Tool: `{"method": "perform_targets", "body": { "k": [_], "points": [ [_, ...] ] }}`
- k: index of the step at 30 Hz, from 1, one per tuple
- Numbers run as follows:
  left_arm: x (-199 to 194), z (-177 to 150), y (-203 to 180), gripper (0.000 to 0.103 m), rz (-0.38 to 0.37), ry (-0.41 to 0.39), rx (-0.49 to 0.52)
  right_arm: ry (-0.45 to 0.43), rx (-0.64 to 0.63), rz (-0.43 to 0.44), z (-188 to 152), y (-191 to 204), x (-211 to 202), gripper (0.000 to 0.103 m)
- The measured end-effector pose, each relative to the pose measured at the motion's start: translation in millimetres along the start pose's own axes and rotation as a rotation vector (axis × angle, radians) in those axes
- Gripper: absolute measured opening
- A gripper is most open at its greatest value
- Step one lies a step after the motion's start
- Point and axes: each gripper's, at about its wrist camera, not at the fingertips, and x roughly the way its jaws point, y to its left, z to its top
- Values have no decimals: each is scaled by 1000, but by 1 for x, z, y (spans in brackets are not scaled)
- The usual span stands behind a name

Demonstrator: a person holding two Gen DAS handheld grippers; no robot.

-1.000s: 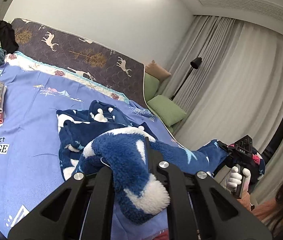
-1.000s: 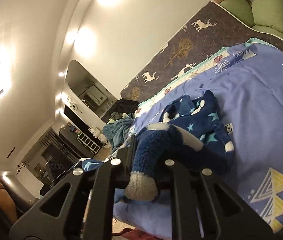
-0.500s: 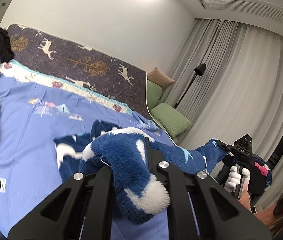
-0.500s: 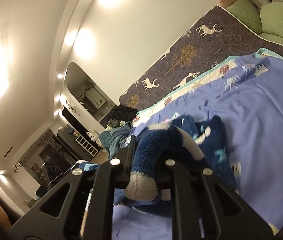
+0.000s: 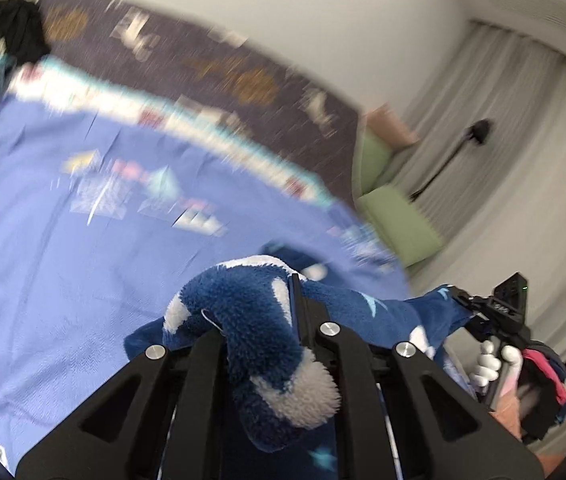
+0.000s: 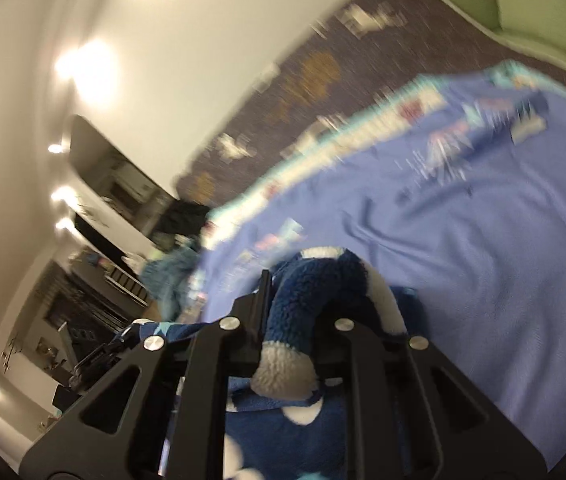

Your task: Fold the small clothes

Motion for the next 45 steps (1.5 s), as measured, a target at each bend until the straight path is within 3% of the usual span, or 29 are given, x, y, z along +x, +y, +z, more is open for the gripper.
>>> {"method": "perform_targets", "body": {
  "k": [3, 4, 7, 10, 11, 13, 15, 16, 20, 24, 29, 31, 33, 34, 36, 37, 38, 40, 42, 45],
  "points": [
    [52, -16, 40, 12, 66, 133, -95, 91, 53, -100, -8, -34, 45, 17],
    [61, -23, 51, 13, 52, 155, -130, 109, 73, -106, -13, -43, 52, 17],
    [57, -20, 60, 15, -13, 132, -171, 130, 94, -82, -22, -55, 58, 19],
    [49, -18, 51, 20, -2, 128, -130, 121, 80, -58, -22, -48, 51, 40],
    [46, -17, 46, 22, 2, 123, -113, 117, 58, -58, -23, -42, 47, 46],
    [35, -18, 36, 29, -14, 96, -89, 125, 5, -47, -27, -29, 41, 47],
    [20, -19, 28, 46, -29, 65, -82, 144, -48, -31, -34, -14, 32, 50],
    [8, -20, 23, 50, -29, 41, -69, 156, -85, -25, -40, -7, 28, 50],
    [-28, -27, 4, 50, -73, 14, 8, 213, -336, -92, -66, 26, 16, 51],
    [-28, -52, -25, 50, -115, 139, 148, 309, -482, -137, -92, 47, 32, 52],
    [33, -77, -52, 50, -48, 368, 291, 368, -531, -209, -90, 60, 70, 51],
    [55, -68, -58, 50, -35, 399, 306, 402, -516, -230, -80, 61, 91, 48],
    [73, -45, -61, 51, -3, 355, 334, 370, -500, -238, -63, 65, 108, 41],
    [83, -26, -58, 51, 36, 290, 329, 319, -492, -256, -49, 66, 115, 41],
    [95, 3, -41, 50, 136, 188, 255, 207, -431, -313, -21, 58, 128, 41],
    [98, 10, -32, 50, 168, 181, 202, 198, -375, -327, -14, 51, 130, 42],
    [97, 14, -23, 50, 178, 181, 150, 208, -273, -312, -9, 37, 129, 42],
    [84, 13, -9, 51, 149, 161, 107, 225, -220, -239, -12, 24, 119, 42],
    [69, 10, 3, 56, 176, 135, 101, 193, -254, -277, -16, 13, 100, 46],
    [53, 8, 30, 57, 178, 129, 11, 154, -213, -309, -12, -14, 72, 49]
  ]
}}
